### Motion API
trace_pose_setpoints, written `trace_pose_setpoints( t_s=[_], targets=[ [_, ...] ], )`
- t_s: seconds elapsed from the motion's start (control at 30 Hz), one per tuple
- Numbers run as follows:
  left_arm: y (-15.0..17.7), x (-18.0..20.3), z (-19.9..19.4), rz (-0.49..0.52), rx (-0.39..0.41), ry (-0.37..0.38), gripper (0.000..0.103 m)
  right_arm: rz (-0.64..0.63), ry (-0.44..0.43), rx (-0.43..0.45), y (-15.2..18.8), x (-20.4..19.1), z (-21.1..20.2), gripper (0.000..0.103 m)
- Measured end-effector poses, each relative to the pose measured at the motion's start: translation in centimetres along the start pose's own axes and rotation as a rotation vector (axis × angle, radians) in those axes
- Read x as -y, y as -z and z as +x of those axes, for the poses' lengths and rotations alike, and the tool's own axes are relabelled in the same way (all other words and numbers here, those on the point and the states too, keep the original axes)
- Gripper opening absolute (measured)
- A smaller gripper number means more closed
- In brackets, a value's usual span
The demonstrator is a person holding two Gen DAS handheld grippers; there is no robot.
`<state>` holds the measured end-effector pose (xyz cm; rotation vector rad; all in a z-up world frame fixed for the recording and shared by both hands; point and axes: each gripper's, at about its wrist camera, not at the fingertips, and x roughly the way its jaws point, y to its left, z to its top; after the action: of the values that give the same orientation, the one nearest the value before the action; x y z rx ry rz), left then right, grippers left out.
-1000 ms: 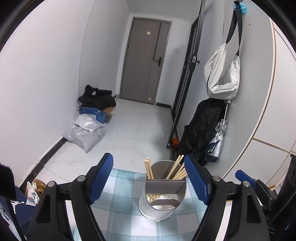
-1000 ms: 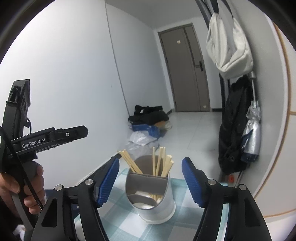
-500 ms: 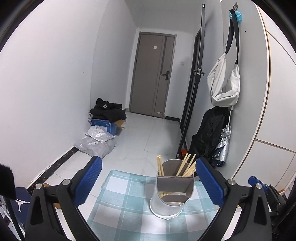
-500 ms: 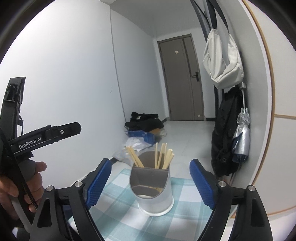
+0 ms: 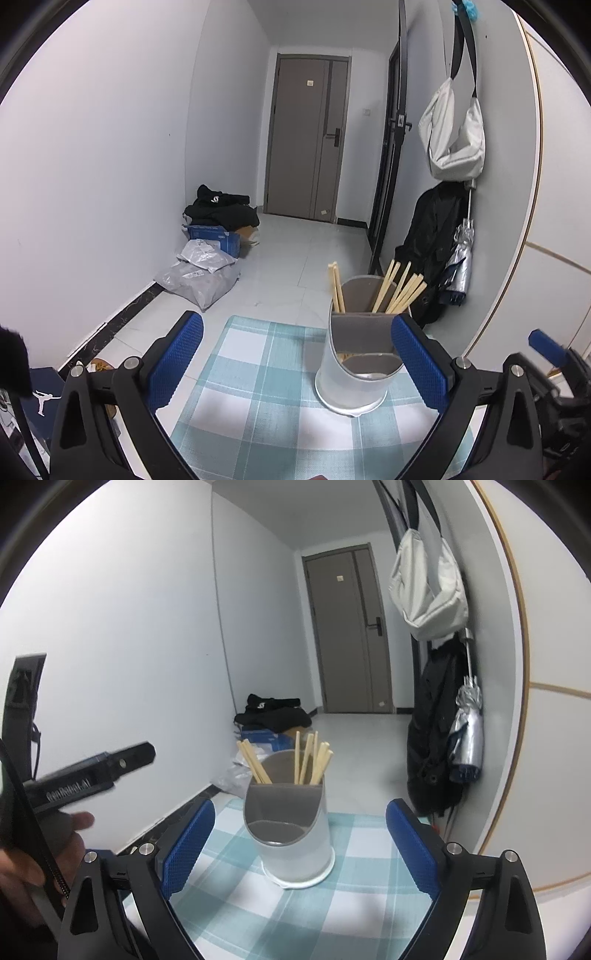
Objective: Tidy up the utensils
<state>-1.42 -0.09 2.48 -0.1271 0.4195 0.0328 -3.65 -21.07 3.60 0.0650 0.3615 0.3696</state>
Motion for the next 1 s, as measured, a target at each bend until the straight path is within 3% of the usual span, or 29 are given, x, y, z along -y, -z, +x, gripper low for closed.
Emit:
trace_pose_setpoints(
  t_s=[0.4,1.0],
  targets=[
    [0.6,-0.5,1.8,-0.036,-0.06,0.015,0.1,-0.004,0.018,-0.049,1.2,0.0,1.2,0.095],
    [0.7,-0.7,2.0,-0.04,-0.055,0.006,0.1,0.024,-0.003,-0.07,1.1,-0.1,2.2,0.095]
  ],
)
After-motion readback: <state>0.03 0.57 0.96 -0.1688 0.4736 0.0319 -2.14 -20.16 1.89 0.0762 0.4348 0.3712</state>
